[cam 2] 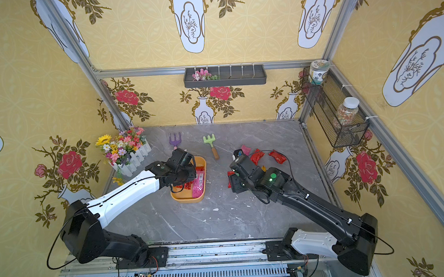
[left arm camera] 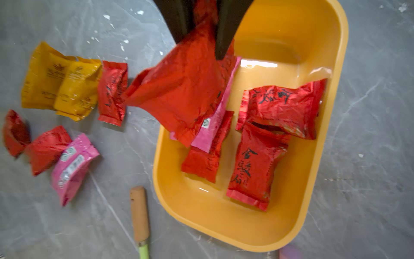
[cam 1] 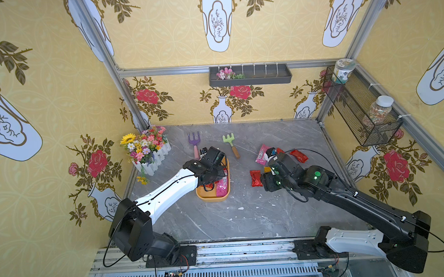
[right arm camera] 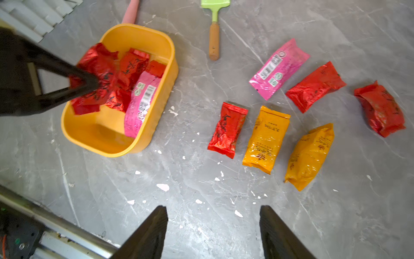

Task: Take the tea bags out of the storage box
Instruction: Pick up the tea bag from the storage box.

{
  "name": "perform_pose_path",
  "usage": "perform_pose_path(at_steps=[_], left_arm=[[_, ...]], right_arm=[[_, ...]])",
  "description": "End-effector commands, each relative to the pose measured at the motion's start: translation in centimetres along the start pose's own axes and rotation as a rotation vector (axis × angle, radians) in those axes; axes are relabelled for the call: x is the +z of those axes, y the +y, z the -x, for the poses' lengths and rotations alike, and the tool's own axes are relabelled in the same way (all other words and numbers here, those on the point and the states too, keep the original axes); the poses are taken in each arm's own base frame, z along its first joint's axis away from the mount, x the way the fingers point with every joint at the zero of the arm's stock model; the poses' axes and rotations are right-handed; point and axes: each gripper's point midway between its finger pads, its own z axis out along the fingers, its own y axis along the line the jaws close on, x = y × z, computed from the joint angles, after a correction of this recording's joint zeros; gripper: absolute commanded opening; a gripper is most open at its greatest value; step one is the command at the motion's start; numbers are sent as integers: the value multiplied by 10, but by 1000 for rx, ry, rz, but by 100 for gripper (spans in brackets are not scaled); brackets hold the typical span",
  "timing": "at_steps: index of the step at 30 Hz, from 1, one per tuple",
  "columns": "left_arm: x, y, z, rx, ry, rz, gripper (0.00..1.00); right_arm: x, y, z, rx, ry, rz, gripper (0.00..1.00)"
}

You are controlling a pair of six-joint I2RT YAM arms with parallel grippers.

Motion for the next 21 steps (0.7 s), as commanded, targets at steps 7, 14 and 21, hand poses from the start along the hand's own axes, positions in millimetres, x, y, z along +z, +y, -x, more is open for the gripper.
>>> perform_pose_path(at_steps=[7, 14, 21], left_arm=[[-26, -85, -28, 31, 82, -245, 25], [6, -135, -77, 90, 187, -297, 26], [50, -146, -123, 100, 257, -259, 25]], right_arm=[[29, -67, -4, 333, 10, 64, 70], [33, -92, -24, 437, 26, 81, 70], [23, -93, -29, 441, 14, 82, 70]])
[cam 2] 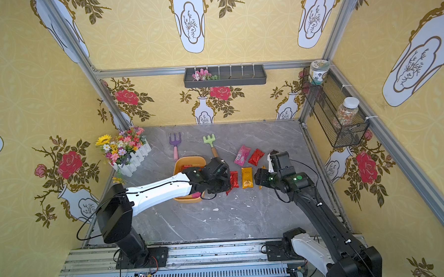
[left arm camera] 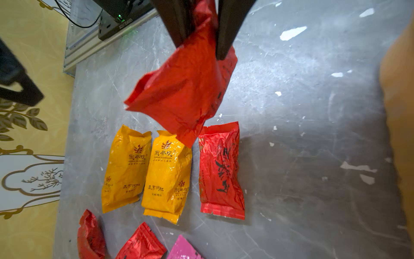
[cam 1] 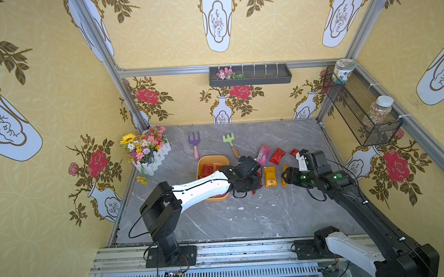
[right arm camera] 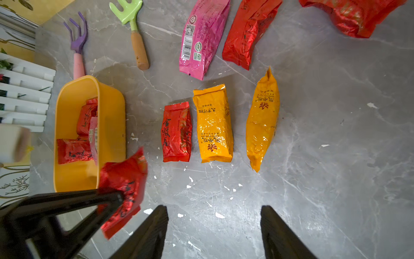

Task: Take the tea bags out of the storage box
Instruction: Pick up the tea bag from the storage box, then place the tea bag at the center of the board.

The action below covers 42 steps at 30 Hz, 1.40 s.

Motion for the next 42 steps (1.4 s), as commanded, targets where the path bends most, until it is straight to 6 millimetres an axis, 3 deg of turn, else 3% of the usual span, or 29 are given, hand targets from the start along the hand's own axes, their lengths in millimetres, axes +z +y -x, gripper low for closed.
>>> perform_pose_path(at_steps=[1, 7, 11, 15, 20, 25, 32, 35, 38, 42], left_arm=[[19, -10, -11, -18, 23, -34, 25], [38, -12, -26, -18, 62, -24, 27], [37, -15, -28, -22, 66, -42, 41], [25, -28, -24, -15, 50, -96, 62], [-14, -28, -13, -27, -29, -133, 70], [-61, 13, 5, -72, -146, -74, 79], [-113, 100, 27, -265, -278, -84, 85], [-134, 136, 35, -367, -341, -121, 88], [-154, 165, 40, -448, -399, -149, 92], [-174, 195, 45, -528, -460, -158, 95]], right_arm=[[-4, 4, 3, -15, -20, 23, 70], [-10, 6, 6, -23, -29, 24, 70], [-11, 9, 9, -21, -32, 35, 70], [-17, 19, 19, -25, -45, 63, 70], [-20, 38, 37, -22, -56, 121, 70], [-5, 84, 36, -104, -25, 178, 70], [38, 196, -2, -463, 111, 286, 76], [59, 231, -17, -617, 160, 335, 79], [79, 257, -29, -767, 178, 360, 82], [113, 277, -42, -894, 218, 378, 83]])
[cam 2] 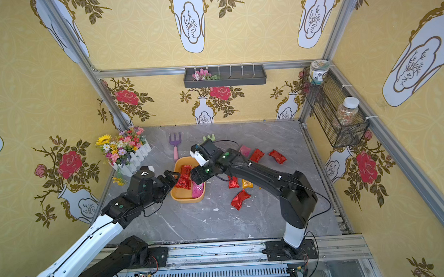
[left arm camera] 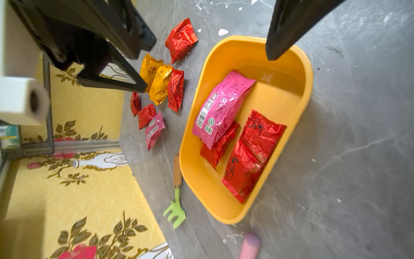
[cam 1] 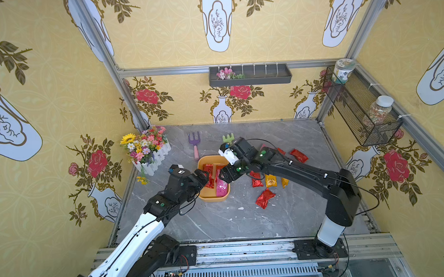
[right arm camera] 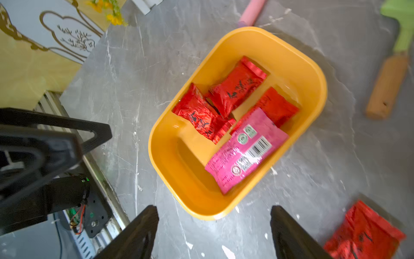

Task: Take the tea bags out of the storage box
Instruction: Pick up the tea bag from the storage box.

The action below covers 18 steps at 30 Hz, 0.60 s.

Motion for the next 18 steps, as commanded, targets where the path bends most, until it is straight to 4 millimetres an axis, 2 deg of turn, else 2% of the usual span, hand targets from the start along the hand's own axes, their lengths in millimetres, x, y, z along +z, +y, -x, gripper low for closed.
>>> perform_pose_path(at_steps=[1, 9, 18], left_arm=[[-7, 14, 6, -36, 11, 1, 96], [-9, 39, 18, -106, 12, 10, 97], [-9, 56, 14, -154, 30, -1, 98]], right_arm=[[26, 8, 6, -164, 25, 25, 83], [87, 25, 3, -343, 133, 35, 80], [129, 17, -3, -405, 166, 21, 76]])
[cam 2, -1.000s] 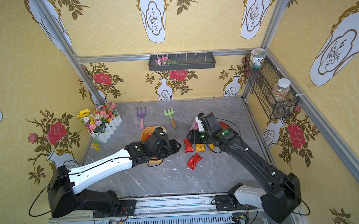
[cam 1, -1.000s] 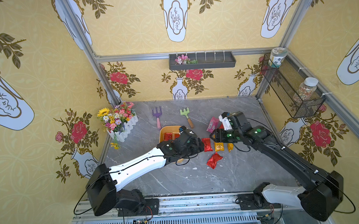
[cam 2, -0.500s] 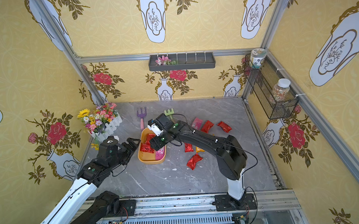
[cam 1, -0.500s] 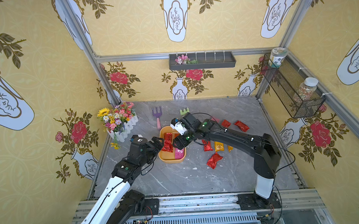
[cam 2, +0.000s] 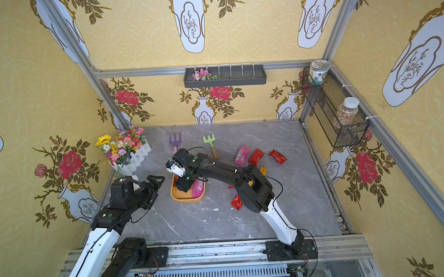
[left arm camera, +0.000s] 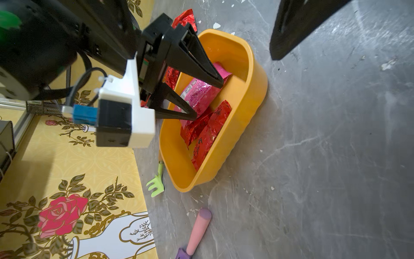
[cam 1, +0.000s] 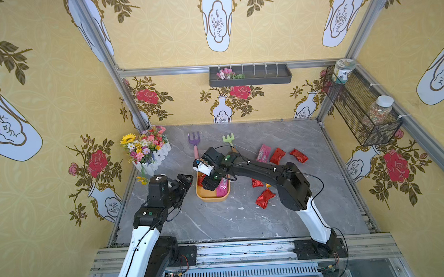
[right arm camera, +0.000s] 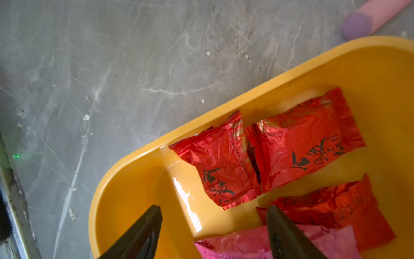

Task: Take the tea bags out of the storage box
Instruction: Pick up the tea bag from the storage box.

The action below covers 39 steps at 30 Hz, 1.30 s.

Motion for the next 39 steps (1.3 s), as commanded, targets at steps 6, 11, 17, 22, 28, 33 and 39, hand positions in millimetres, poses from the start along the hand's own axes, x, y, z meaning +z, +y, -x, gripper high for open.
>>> perform_pose_path(at_steps=[6, 11, 17, 22, 28, 33, 39], left_arm=[[4, 10, -14, 5, 68, 0, 98], [4, 11, -16, 5, 70, 3, 98], [3, 13, -17, 2, 73, 6, 98], [2, 15, -18, -2, 76, 8, 98], [2, 15, -20, -10, 81, 7, 99], [1, 13, -19, -16, 79, -4, 99], [-7, 5, -13, 14, 54, -3, 98]], right_arm=[[14, -2, 12, -76, -33, -29, 75], [20, -5, 18, -92, -38, -40, 73], [33, -9, 17, -93, -17, -48, 67], [40, -12, 16, -89, -20, -61, 63], [39, -13, 17, -77, -27, -71, 55], [27, -12, 22, -49, -59, -79, 50], [0, -7, 38, 17, -137, -75, 44]])
